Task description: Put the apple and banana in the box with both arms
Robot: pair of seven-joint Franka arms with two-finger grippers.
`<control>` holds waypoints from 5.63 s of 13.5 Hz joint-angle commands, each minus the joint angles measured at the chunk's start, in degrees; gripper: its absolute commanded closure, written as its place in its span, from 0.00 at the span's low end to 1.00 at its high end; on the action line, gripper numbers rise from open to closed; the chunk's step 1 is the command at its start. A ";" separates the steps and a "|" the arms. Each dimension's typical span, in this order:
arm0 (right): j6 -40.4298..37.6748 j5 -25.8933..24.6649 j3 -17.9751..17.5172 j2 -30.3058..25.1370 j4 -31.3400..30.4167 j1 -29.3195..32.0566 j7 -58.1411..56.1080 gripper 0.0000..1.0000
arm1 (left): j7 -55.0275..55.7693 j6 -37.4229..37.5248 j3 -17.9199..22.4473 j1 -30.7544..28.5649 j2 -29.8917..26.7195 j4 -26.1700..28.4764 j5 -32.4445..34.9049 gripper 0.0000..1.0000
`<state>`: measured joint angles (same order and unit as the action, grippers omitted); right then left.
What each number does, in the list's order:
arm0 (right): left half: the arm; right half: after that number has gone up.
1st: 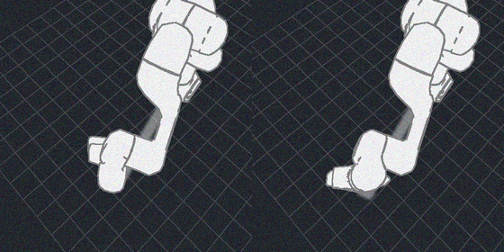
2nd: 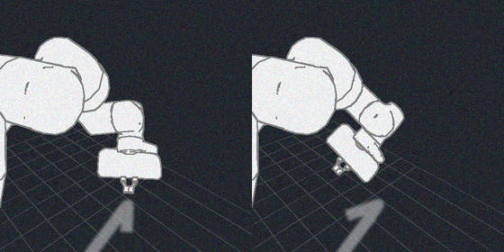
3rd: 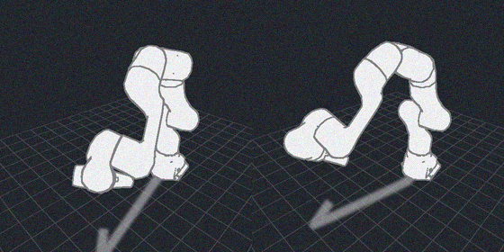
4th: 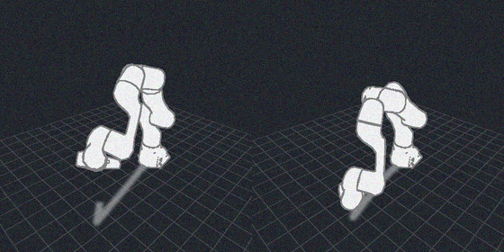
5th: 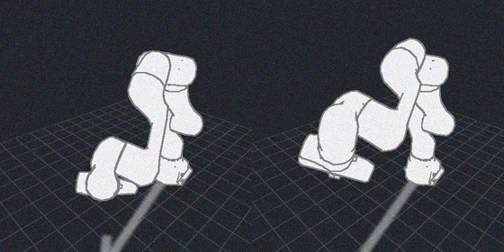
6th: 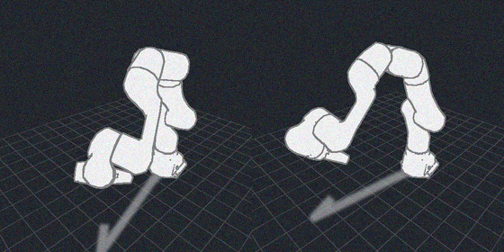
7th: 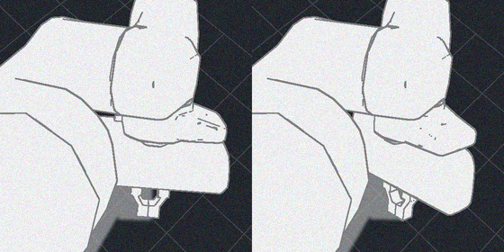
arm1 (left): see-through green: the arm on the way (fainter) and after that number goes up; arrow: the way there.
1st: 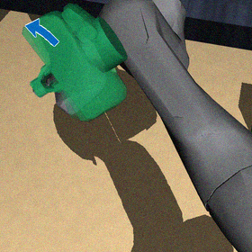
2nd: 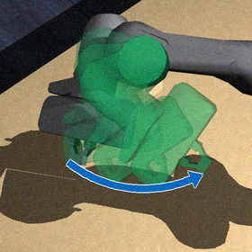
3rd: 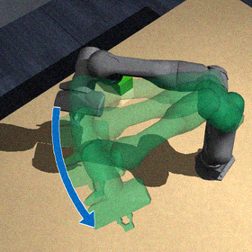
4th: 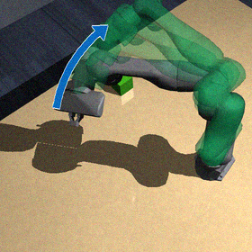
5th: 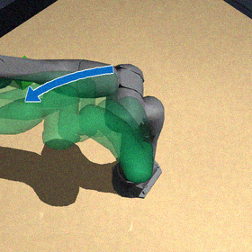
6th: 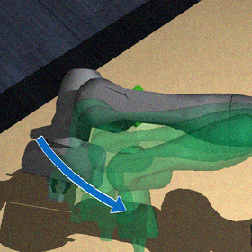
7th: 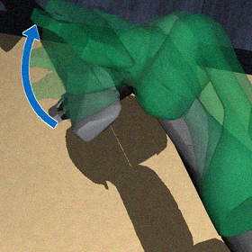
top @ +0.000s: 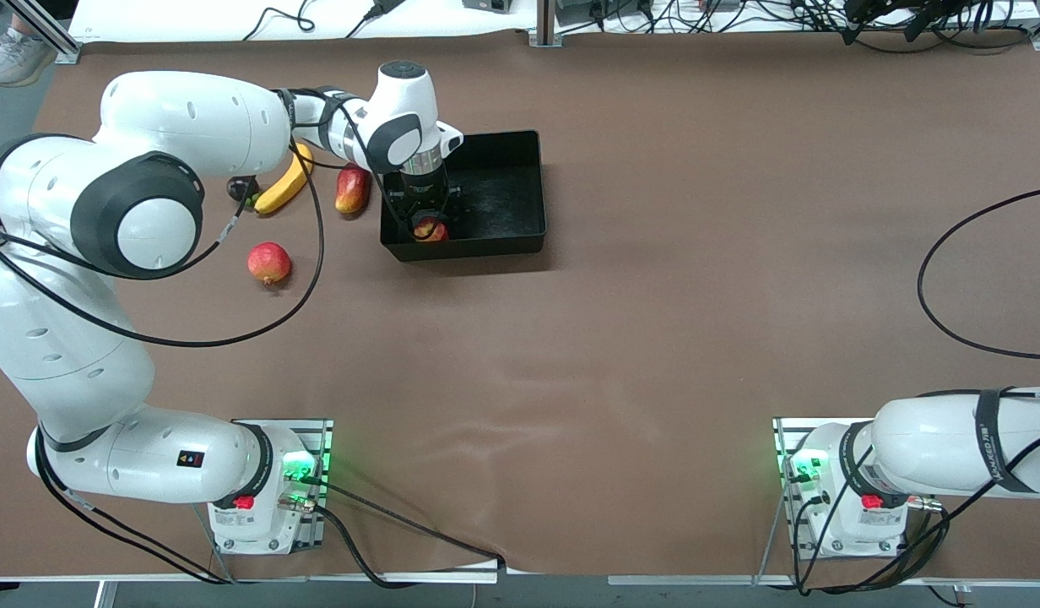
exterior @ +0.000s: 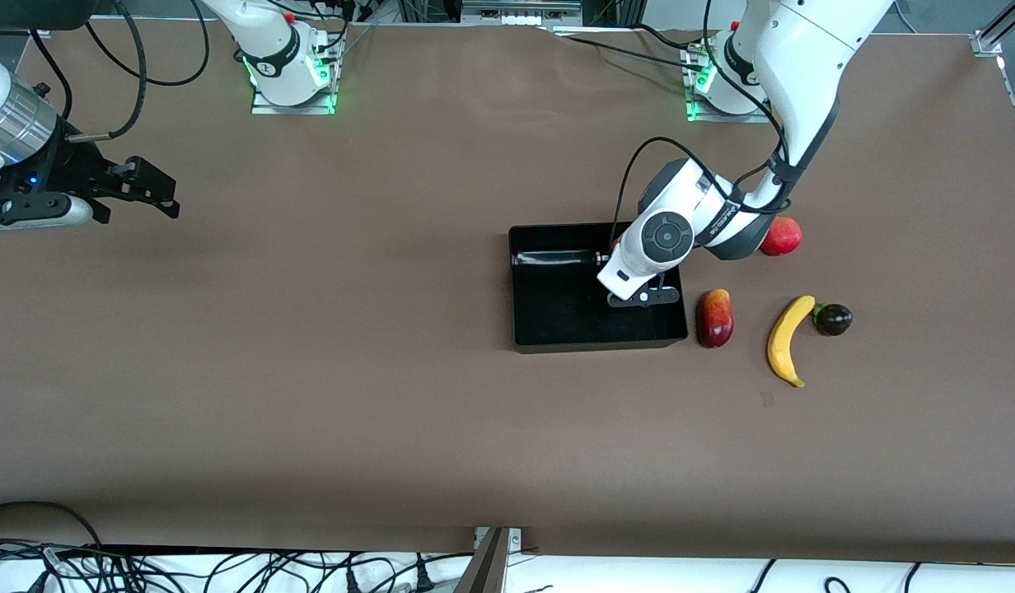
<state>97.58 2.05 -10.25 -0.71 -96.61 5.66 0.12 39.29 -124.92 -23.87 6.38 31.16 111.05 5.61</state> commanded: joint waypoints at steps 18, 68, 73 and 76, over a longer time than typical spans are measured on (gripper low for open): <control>-0.20 -0.38 -0.04 0.27 0.90 -0.12 0.23 0.00 | -51.15 -3.83 0.67 -26.58 -1.02 -0.23 22.66 0.00; -0.20 -0.38 -0.04 0.27 0.90 -0.12 0.23 0.00 | -15.95 34.62 -8.13 -10.15 -4.95 -30.61 8.20 0.00; -0.28 -0.38 -0.04 0.27 0.90 -0.12 0.23 0.00 | -41.80 36.06 19.08 -0.42 -21.73 -23.09 -3.94 0.00; -0.20 -0.38 -0.04 0.27 0.90 -0.12 0.23 0.00 | -41.05 34.48 23.42 0.65 -28.24 -18.60 -4.21 0.00</control>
<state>97.60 2.05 -10.25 -0.65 -96.54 5.66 0.12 -1.42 -88.53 -3.10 5.23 8.53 86.41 2.48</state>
